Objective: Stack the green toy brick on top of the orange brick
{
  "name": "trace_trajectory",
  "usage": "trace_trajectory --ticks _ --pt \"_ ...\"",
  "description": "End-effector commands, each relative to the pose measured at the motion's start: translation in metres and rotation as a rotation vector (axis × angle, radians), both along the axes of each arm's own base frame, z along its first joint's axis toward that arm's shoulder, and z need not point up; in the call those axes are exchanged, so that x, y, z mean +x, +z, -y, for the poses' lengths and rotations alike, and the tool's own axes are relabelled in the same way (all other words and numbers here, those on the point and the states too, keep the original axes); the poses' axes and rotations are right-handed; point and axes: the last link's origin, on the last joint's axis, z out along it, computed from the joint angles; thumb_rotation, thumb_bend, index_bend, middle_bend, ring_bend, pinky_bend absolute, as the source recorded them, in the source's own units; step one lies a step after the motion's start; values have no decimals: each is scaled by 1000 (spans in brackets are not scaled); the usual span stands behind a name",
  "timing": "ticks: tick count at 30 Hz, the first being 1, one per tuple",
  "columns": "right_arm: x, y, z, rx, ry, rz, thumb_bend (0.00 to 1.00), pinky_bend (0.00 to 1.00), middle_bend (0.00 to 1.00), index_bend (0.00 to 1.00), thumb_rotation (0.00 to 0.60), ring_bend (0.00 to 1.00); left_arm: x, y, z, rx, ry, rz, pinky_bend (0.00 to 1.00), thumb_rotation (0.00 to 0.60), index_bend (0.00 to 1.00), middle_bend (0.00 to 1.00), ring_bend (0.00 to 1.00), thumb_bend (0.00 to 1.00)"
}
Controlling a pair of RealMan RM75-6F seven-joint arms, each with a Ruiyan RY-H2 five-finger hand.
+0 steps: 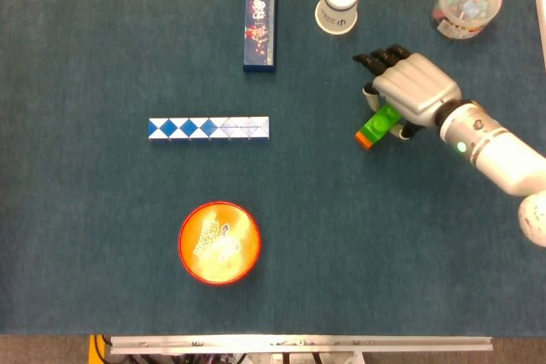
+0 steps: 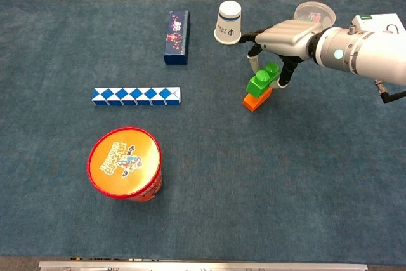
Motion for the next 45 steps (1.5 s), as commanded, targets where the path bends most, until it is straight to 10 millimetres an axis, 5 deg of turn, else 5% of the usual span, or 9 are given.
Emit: trace_trajectory --ticks 1,45 --pt "0 -2 1 5 -2 3 233 85 41 633 600 0 0 0 0 0 1 1 426 600 500 507 339 63" --pt "-19 -7 6 8 -28 -20 233 85 42 633 600 0 1 2 1 8 1 12 427 600 501 507 339 63"
